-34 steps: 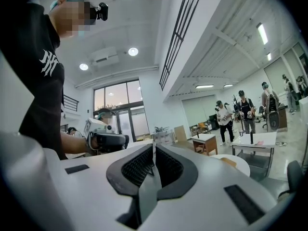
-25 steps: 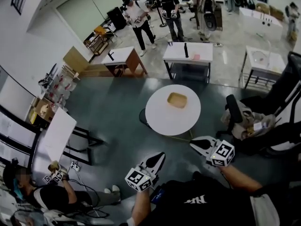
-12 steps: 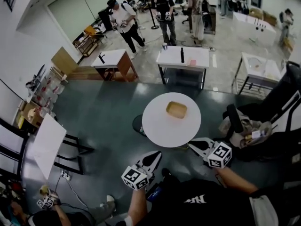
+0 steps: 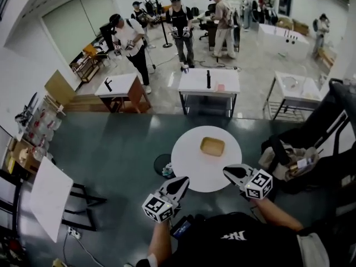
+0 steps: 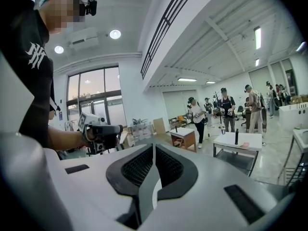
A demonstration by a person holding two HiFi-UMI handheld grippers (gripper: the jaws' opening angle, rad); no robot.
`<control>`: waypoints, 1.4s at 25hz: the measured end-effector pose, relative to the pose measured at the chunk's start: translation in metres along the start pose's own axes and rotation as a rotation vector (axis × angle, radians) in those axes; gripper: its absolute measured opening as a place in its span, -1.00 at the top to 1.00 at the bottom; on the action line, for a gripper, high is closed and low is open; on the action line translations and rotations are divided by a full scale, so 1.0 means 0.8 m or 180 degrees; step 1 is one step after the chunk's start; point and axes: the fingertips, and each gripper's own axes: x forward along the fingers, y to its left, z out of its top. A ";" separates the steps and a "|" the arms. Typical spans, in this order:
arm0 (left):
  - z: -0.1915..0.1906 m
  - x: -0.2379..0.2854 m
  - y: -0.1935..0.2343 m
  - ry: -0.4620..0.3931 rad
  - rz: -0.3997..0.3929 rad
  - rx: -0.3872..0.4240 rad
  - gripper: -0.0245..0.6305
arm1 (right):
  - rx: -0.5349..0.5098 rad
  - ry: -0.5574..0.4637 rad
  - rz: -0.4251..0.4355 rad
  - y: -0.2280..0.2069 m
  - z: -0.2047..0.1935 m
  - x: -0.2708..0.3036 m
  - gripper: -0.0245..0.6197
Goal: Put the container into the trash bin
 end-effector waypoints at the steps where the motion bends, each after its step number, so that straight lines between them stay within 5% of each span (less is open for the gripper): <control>1: -0.004 -0.001 0.009 0.0037 -0.0044 -0.0029 0.92 | 0.0005 0.0007 -0.0026 0.000 -0.002 0.005 0.79; 7: -0.044 0.018 0.063 0.0228 -0.0194 -0.0232 0.92 | 0.0016 0.0295 -0.0259 -0.024 -0.040 0.007 0.79; 20: -0.061 0.106 0.162 0.0554 -0.0199 -0.0433 0.92 | 0.0639 0.0336 -0.0760 -0.175 -0.079 0.039 0.79; 30: -0.090 0.199 0.258 0.0909 0.0033 -0.0461 0.92 | 0.0914 0.0425 -0.0799 -0.302 -0.100 0.098 0.79; 35: -0.129 0.221 0.292 0.1244 0.0076 -0.0700 0.91 | 0.1209 0.0616 -0.0817 -0.328 -0.138 0.123 0.78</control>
